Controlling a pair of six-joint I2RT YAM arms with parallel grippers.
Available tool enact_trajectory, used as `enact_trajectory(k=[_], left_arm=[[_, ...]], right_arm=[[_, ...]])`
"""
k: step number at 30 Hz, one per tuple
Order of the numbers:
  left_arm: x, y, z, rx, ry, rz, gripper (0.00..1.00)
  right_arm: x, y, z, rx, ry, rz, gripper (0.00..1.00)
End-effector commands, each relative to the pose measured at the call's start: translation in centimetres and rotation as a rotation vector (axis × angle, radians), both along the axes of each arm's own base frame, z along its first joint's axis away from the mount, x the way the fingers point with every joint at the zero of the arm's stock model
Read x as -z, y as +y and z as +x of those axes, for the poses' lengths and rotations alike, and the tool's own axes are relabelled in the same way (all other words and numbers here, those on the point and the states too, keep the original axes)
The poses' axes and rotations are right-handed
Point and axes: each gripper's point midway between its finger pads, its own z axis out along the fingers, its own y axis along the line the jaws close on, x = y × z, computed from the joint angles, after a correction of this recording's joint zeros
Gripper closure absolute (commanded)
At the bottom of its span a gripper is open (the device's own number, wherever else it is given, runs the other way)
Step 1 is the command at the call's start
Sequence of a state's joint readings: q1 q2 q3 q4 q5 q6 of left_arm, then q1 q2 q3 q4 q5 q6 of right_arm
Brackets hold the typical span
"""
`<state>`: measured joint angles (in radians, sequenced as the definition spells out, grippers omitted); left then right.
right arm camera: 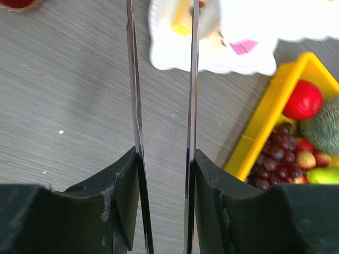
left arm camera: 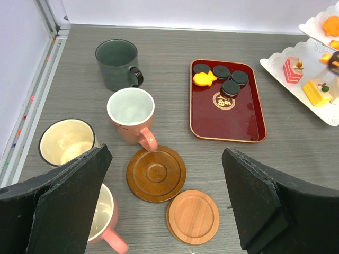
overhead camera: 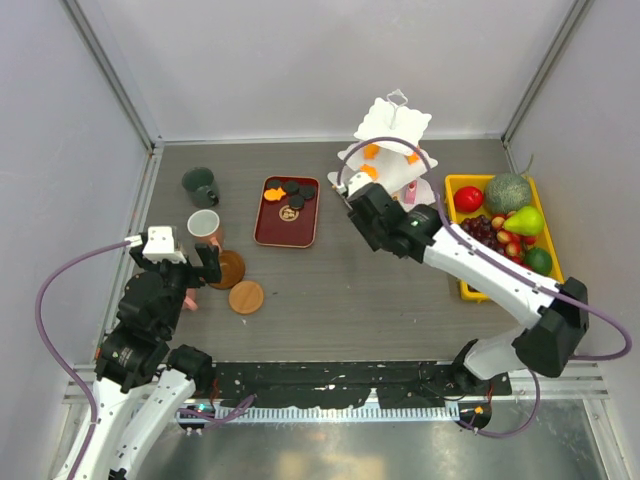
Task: Serve the afternoon tea
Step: Place the desert on the desert table.
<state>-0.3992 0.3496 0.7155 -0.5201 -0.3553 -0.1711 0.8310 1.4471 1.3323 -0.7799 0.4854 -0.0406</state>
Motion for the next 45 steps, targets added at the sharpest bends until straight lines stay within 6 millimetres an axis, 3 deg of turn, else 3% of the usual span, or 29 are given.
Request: enact_trajectory(k=[1,5,9,13,28,37,45], left_arm=[[-1.1,-0.1,0.3,0.003,-0.046,-0.009,0.01],[-1.1,-0.1,0.3,0.003,-0.045,-0.009,0.01],[-1.1,-0.2,0.4,0.003,-0.044,-0.008,0.01],[-1.1,-0.2,0.4,0.003,-0.042,-0.008,0.01],[-0.9,-0.3,0.5,0.006,-0.036,-0.006,0.01],[-1.0,-0.3,0.5,0.008,-0.038,-0.006,0.01],[-0.9,-0.3,0.5,0.006,-0.035,-0.005,0.01]], right_arm=[[-2.1,-5.1,0.1,0.140,-0.054,0.013,0.55],[-3.7,-8.1,0.2,0.202,-0.092,0.057,0.56],[-3.5,-10.3,0.9,0.250,-0.099,0.052,0.55],[-3.0,-11.2,1.9,0.266,-0.094,0.042,0.56],[-1.3,-10.4,5.2,0.258,-0.097,0.034,0.56],[0.1,-11.0,5.7,0.290,-0.072,0.012,0.53],[-0.5,-11.1,5.6,0.297,-0.086,0.034,0.45]])
